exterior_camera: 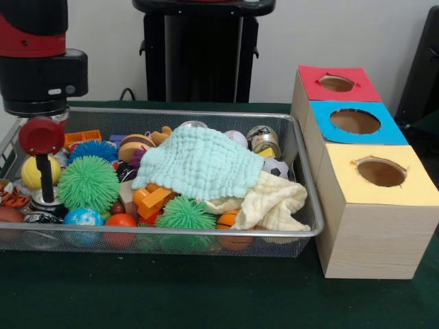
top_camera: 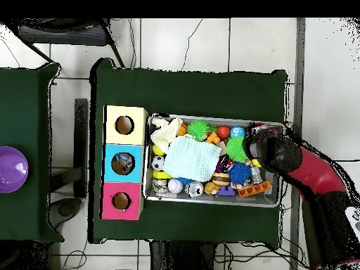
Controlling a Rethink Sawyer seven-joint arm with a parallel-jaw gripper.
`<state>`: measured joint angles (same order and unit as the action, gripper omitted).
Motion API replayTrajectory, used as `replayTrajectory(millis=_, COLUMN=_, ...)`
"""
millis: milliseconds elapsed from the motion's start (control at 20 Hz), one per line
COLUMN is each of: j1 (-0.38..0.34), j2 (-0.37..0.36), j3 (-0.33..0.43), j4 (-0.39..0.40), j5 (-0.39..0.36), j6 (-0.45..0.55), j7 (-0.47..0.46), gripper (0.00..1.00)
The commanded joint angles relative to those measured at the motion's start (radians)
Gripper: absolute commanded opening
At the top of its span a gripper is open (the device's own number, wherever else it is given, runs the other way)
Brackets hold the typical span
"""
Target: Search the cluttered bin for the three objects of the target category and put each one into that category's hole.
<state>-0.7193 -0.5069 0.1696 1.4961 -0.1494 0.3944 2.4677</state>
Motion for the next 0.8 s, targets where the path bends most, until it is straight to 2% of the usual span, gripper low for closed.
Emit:
replayTrajectory(millis=50, j1=-0.005, j2=0.047, j3=0.003, j4=0.062, j5=-0.074, j6=0.099, j7=-0.099, gripper=1.0)
replayTrajectory(millis=400, j1=-0.016, j2=0.096, j3=0.016, j4=0.008, j5=-0.105, j6=0.011, j7=-0.082, gripper=1.0)
replayTrajectory(millis=600, j1=-0.028, j2=0.112, j3=0.017, j4=-0.025, j5=-0.118, j6=0.017, j7=-0.093, gripper=1.0)
replayTrajectory(millis=800, j1=-0.048, j2=0.095, j3=0.002, j4=0.01, j5=-0.135, j6=0.023, j7=-0.095, gripper=1.0)
